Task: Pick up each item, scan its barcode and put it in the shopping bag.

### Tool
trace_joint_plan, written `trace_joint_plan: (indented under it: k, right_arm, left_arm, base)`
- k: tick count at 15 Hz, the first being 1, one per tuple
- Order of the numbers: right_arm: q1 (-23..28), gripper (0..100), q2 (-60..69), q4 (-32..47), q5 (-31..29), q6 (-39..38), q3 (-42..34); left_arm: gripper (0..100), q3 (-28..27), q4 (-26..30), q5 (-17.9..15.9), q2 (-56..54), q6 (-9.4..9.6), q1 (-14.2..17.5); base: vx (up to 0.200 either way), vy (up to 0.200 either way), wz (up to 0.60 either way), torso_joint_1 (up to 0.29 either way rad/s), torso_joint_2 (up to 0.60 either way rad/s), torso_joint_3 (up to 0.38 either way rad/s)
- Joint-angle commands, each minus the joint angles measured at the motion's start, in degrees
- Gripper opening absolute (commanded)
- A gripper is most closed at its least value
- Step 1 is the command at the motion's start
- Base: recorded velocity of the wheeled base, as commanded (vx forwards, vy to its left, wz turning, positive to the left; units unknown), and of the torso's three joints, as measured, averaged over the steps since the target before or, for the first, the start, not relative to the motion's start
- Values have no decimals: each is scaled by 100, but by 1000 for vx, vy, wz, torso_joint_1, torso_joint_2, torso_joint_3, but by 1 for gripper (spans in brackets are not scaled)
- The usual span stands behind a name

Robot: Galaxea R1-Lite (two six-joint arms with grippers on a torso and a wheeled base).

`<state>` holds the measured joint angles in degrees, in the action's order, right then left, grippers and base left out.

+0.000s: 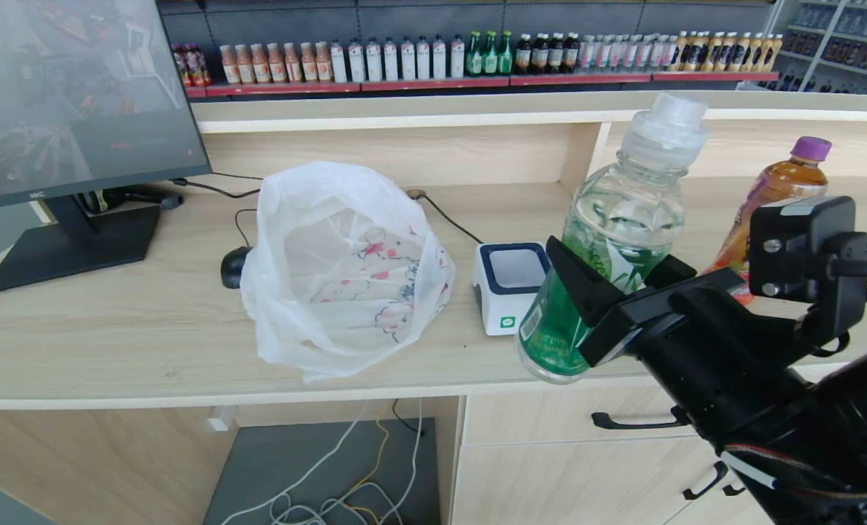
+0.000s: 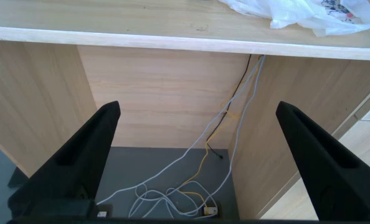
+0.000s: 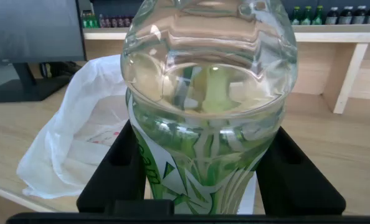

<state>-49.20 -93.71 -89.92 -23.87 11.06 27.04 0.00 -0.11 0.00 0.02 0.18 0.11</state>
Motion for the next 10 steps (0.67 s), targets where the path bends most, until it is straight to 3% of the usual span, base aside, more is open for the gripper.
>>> trace_joint_plan:
  k: [1, 5, 10]
  right_arm:
    - [-98, 0, 37, -8, 5, 90, 38]
    - [-169, 0, 2, -8, 14, 775, 109]
    - [42, 0, -367, -8, -39, 1382, 1137]
  left_arm:
    - [100, 0, 2, 0, -2, -1, -2]
    - [100, 0, 2, 0, -2, -1, -2]
    - [100, 0, 2, 0, -2, -1, -2]
  base:
    - [0, 0, 0, 0, 0, 0]
    - [0, 0, 0, 0, 0, 0]
    - [0, 0, 0, 0, 0, 0]
